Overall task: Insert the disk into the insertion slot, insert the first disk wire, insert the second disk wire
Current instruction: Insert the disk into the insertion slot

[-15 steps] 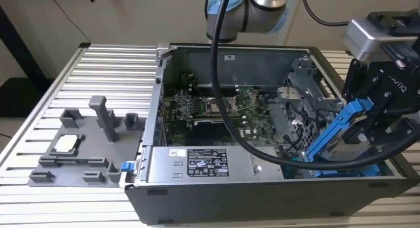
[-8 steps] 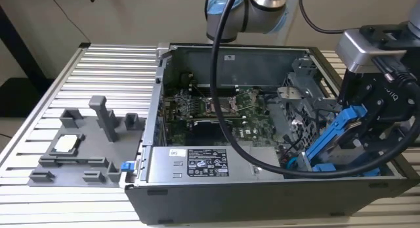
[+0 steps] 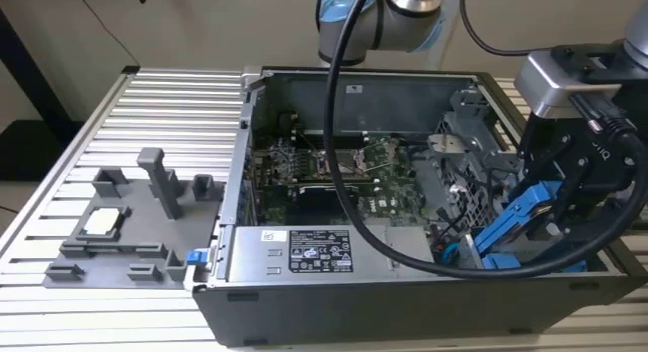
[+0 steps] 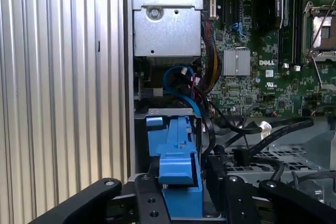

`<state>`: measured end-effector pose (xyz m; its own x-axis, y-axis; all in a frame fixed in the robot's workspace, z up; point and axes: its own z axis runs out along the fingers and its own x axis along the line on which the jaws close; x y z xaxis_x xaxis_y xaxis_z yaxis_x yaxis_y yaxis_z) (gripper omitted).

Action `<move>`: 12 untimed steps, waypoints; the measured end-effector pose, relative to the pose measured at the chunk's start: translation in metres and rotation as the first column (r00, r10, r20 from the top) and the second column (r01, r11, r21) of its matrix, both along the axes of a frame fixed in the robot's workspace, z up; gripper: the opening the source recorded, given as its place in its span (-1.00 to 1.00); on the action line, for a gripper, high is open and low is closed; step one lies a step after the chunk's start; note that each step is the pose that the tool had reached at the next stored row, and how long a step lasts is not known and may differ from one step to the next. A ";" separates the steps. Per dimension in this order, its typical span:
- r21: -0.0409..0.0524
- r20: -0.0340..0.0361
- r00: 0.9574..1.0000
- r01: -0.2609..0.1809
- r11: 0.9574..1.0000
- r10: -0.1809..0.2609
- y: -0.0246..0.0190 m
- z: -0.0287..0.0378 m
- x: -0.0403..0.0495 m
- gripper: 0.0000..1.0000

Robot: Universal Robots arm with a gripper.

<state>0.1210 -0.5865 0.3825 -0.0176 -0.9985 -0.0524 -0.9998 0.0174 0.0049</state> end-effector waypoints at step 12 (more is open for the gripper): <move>0.056 0.000 1.000 0.001 0.998 -0.001 0.0000 0.0000 0.0000 -0.24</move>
